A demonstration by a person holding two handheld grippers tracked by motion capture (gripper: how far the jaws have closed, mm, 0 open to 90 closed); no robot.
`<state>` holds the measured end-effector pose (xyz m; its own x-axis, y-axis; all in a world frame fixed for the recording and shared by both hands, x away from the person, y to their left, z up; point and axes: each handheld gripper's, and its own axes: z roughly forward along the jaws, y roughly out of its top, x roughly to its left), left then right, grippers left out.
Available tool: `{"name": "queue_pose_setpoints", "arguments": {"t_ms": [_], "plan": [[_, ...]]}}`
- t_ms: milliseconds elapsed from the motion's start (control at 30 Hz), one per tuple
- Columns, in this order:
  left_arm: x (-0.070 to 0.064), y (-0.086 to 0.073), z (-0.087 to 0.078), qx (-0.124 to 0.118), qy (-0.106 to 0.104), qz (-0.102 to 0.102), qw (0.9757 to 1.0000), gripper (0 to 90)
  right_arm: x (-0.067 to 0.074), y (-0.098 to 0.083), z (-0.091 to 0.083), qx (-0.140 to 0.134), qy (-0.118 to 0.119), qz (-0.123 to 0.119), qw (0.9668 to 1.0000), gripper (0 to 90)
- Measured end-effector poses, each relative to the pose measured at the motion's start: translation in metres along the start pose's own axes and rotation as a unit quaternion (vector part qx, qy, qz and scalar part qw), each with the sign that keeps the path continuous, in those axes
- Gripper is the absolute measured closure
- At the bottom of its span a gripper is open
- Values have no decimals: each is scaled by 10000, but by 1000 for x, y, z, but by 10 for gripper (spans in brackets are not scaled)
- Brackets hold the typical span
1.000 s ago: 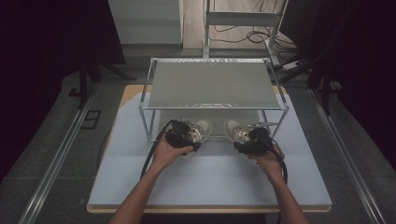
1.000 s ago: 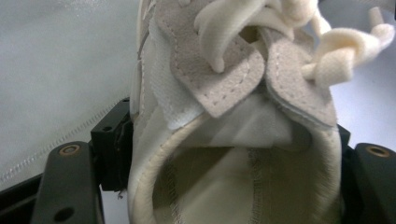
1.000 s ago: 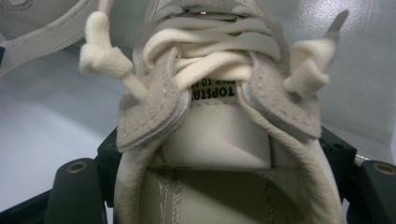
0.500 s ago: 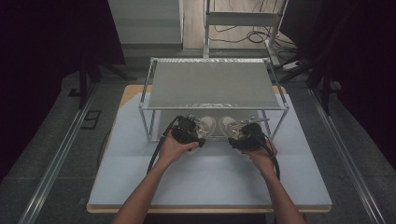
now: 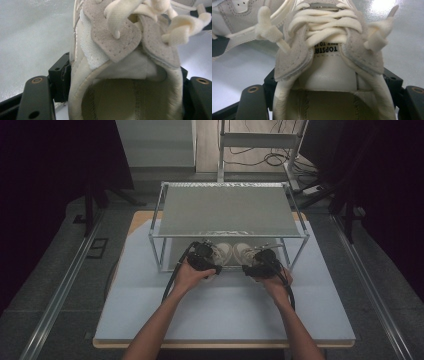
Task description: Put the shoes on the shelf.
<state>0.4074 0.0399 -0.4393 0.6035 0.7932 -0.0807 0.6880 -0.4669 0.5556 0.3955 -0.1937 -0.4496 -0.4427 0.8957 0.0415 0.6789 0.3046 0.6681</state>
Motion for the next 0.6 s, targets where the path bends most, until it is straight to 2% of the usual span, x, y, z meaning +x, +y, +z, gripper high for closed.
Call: {"name": "queue_pose_setpoints", "arguments": {"t_ms": [33, 200, 233, 267, 300, 333, 367, 400, 433, 500, 533, 600], "plan": [[2, 2, 1, 11, 8, 162, 9999, 268, -1, 0, 0, -3, -8, 8, 10000, 266], [0, 6, 7, 87, 38, 99, 9999, 267, -4, 0, 5, 6, -35, 73, 10000, 265], [-5, 5, 10, -9, -43, -266, 9996, 267, -5, 0, 7, 29, -63, 72, 9999, 264], [-6, 5, 11, 14, 33, -377, 9993, 267, -5, 0, 7, 29, -63, 72, 9999, 264], [10, 11, 13, 34, 102, 730, 9973, 266, -5, 1, 9, 39, -94, 69, 9999, 264], [10, 11, 13, 34, 102, 730, 9973, 266, -5, 1, 9, 39, -94, 69, 9999, 264], [14, 14, 16, -54, 23, 1043, 9945, 266, -6, 1, 11, 38, -92, 77, 9999, 264], [14, 14, 16, -54, 23, 1043, 9945, 266, -6, 1, 11, 38, -92, 77, 9999, 264], [17, 14, 13, 206, 240, 1102, 9934, 266, -6, 2, 12, 35, -91, 84, 9999, 264], [12, 11, 15, 128, 410, 665, 9969, 266, -6, 3, 13, 37, -94, 113, 9999, 263], [10, 10, 16, 140, 469, 498, 9976, 266, -6, 3, 14, 37, -99, 118, 9999, 263], [11, 10, 18, 173, 504, 579, 9969, 265, -5, 3, 17, 53, -140, 93, 9998, 263]]}}
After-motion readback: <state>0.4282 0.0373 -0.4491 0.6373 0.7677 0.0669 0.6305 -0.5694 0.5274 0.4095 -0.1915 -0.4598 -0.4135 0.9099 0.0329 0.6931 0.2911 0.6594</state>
